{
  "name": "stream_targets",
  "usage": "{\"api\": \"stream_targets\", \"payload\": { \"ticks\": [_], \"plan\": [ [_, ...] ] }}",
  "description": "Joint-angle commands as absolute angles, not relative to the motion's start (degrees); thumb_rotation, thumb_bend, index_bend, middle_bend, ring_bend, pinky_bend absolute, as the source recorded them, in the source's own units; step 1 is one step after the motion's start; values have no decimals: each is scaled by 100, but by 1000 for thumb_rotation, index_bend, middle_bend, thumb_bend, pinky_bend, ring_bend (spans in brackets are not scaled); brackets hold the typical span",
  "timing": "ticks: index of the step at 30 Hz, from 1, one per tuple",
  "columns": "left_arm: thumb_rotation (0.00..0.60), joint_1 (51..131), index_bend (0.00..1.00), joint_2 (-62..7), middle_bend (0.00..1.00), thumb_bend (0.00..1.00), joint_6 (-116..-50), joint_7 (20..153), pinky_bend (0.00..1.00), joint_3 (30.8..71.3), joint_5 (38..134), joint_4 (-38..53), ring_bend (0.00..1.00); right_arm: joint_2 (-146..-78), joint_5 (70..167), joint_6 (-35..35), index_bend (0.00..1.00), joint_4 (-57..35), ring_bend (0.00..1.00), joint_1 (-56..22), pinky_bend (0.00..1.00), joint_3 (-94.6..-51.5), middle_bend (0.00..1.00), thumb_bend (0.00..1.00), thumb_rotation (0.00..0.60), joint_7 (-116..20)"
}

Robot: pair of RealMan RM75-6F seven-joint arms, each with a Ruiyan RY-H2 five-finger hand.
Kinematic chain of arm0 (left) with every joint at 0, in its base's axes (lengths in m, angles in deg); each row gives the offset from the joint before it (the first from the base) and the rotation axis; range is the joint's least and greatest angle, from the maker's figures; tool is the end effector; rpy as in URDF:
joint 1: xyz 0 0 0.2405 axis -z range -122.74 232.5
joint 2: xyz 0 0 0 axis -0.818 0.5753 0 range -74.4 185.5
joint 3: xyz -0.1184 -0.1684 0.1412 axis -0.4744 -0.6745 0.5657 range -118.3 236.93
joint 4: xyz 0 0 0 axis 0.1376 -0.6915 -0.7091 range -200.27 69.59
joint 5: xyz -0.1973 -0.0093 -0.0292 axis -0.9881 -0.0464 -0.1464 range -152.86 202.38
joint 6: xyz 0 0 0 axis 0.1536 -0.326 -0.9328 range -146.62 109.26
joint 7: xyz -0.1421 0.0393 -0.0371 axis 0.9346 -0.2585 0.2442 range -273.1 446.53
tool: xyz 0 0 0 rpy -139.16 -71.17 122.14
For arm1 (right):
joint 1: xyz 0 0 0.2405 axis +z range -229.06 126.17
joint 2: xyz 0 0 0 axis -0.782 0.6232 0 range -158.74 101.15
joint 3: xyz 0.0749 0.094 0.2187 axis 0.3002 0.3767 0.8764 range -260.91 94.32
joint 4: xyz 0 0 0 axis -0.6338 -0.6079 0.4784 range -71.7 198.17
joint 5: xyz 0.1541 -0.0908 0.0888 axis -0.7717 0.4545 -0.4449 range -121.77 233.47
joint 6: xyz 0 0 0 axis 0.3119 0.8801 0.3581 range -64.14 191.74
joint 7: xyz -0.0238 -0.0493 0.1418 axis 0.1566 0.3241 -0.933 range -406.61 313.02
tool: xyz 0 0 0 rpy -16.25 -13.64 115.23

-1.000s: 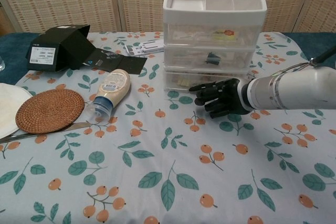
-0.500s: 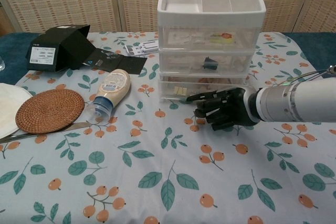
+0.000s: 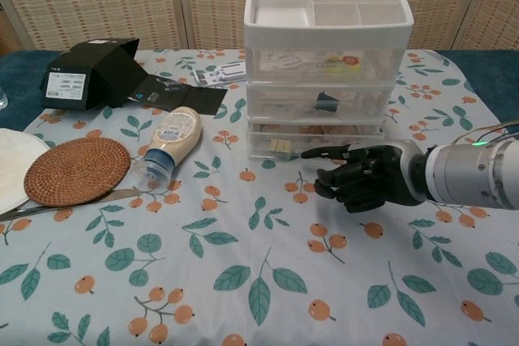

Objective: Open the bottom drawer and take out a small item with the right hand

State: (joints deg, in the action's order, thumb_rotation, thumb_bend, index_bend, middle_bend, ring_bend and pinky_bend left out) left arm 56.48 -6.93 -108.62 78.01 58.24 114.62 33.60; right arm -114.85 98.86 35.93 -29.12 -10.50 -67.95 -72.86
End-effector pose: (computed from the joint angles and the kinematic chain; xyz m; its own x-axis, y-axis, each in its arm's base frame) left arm -0.2796 0.1635 0.1691 0.4577 -0.0301 0.8886 0.8884 -0.0225 -0.4584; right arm -0.1441 -0.3045 -0.0501 -0.5808 -0.6510 0.4887 -0.8094 0.3981 -0.4317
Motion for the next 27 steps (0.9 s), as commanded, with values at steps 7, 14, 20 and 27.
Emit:
{"api": "stream_targets", "payload": {
  "ticks": [7,14,20,27],
  "plan": [
    [600,5659,132,-713,43,175,-10869,7815,73,5824,11502,3367,77,-10795,10563,2960,0,-3714,1000,-1228,1000,-6921,751,693,600,-6608],
    [600,5677,132,-718,44,175,-10849,7792,73,5820,11511,3388,77,-10693,10155,2777,0,-3582,1000,-991,1000,-7083,750,693,600,-6104],
    [600,5681,132,-715,44,175,-10836,7771,73,5816,11489,3397,77,-10751,9778,2800,0,-3370,1000,-764,1000,-7174,750,693,600,-5860],
    [600,5686,132,-713,43,175,-10813,7746,73,5822,11476,3403,77,-10887,9383,2907,3,-3071,1000,-515,1000,-7278,750,695,600,-5658]
  ]
}}
